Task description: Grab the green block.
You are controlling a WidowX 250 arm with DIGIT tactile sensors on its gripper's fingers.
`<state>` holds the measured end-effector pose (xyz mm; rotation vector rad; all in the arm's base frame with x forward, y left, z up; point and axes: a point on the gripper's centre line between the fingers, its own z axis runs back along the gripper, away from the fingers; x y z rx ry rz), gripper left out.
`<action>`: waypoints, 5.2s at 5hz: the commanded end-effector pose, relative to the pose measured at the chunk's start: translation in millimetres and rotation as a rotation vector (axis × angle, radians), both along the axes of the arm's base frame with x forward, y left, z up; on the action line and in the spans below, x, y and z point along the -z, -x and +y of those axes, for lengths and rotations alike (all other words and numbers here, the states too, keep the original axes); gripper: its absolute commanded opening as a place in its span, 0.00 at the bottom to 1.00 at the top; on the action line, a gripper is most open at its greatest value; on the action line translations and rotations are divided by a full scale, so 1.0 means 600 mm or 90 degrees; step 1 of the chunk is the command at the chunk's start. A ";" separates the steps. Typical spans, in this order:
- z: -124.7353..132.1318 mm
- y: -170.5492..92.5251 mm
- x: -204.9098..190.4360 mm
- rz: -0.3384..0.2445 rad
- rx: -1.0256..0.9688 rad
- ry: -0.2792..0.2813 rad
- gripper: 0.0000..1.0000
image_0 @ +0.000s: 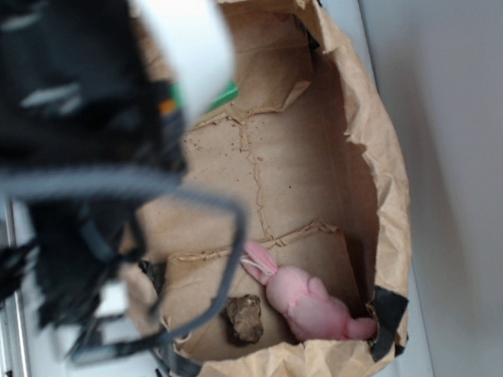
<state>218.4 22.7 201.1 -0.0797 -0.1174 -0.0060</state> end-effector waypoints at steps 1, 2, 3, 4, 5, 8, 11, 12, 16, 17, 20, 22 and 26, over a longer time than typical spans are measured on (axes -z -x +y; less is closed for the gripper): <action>0.071 -0.087 0.056 -0.079 0.052 -0.076 1.00; 0.080 -0.118 0.085 -0.077 0.042 -0.099 1.00; 0.081 -0.131 0.104 -0.055 0.008 -0.154 1.00; 0.081 -0.131 0.104 -0.055 0.008 -0.154 1.00; 0.081 -0.131 0.104 -0.055 0.008 -0.154 1.00; 0.134 -0.137 0.155 0.025 -0.152 -0.003 1.00; 0.155 -0.122 0.180 -0.115 -0.234 -0.024 1.00; 0.168 -0.133 0.185 -0.109 -0.266 -0.028 1.00; 0.169 -0.132 0.163 -0.109 -0.215 -0.027 1.00; 0.169 -0.132 0.163 -0.109 -0.215 -0.027 1.00; 0.175 -0.104 0.156 -0.119 -0.284 0.081 1.00; 0.175 -0.099 0.169 -0.126 -0.345 0.133 1.00; 0.173 -0.085 0.224 -0.154 -0.331 0.098 1.00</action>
